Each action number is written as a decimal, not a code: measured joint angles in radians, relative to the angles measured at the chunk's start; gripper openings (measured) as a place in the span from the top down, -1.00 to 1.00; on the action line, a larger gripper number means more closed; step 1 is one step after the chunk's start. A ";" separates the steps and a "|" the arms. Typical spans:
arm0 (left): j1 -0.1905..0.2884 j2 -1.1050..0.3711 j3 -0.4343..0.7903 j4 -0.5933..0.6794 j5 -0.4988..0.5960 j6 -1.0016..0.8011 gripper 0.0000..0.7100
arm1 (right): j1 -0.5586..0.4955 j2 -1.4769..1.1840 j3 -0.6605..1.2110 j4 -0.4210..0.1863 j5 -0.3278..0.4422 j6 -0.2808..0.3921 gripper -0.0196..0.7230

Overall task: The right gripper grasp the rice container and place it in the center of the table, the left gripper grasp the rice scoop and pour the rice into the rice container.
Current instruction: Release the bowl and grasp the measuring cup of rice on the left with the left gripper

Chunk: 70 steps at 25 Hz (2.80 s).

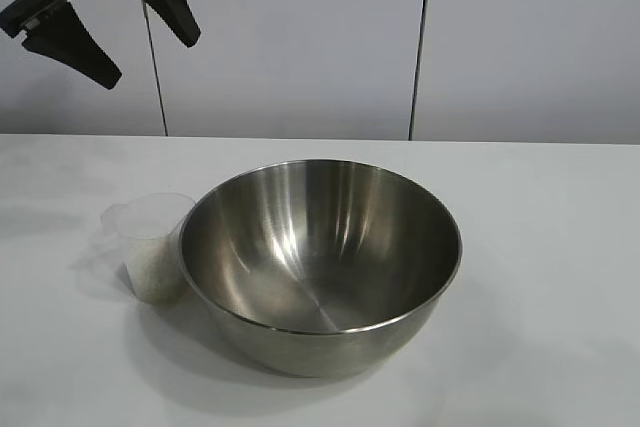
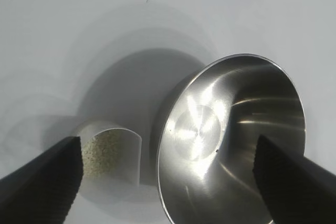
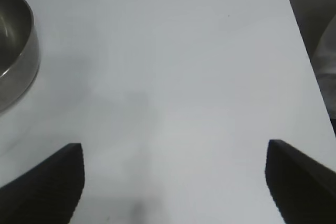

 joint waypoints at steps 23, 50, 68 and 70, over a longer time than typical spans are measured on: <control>-0.194 -0.542 0.537 0.403 -0.969 0.083 -0.71 | 0.000 0.000 0.000 0.000 -0.003 0.000 -0.78; -0.203 -0.026 1.422 0.432 -2.240 0.004 -0.52 | 0.000 -0.025 0.000 0.000 -0.003 0.000 -0.78; -0.113 0.142 1.300 0.531 -2.258 0.005 -0.52 | 0.000 -0.101 0.000 -0.001 -0.002 0.000 -0.78; -0.113 0.168 1.267 0.532 -2.258 0.007 -0.52 | 0.000 -0.101 0.000 -0.001 -0.002 0.000 -0.78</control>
